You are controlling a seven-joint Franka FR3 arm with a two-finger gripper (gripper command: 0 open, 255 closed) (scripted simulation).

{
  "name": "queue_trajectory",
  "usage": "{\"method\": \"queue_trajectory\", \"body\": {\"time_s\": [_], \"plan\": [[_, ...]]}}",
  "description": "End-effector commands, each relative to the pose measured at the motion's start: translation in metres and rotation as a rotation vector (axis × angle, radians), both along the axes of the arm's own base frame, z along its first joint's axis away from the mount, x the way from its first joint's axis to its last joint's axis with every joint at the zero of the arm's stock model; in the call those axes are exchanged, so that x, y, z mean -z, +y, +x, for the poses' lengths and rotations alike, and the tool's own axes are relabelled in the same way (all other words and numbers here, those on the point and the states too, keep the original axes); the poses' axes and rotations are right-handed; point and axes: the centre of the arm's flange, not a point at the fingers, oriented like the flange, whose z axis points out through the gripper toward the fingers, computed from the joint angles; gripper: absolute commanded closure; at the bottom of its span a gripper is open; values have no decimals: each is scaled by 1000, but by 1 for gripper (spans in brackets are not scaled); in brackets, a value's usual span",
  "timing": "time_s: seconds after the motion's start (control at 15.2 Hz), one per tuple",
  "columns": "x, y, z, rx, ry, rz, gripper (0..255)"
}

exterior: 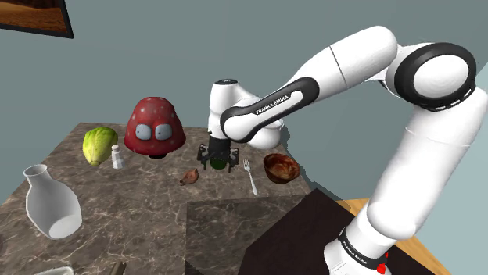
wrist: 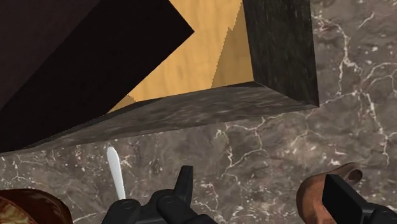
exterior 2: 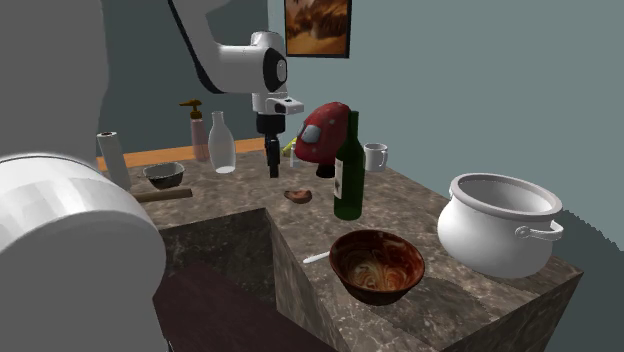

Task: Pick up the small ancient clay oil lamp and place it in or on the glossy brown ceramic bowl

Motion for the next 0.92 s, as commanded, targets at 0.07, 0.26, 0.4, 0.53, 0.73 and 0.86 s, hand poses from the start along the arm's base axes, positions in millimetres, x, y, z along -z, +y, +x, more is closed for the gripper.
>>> {"method": "queue_trajectory", "body": {"time_s": [0.07,0.26,0.4,0.53,0.73,0.86], "plan": [[26,15,27,60,-12,-6,0],[48,26,56,117,-24,-12,0],[62,32,76,156,-31,-16,0],[77,38,96,194,-39,-20,0],[98,45,128,252,-50,-26,0],[107,46,132,260,-52,-27,0]]}}
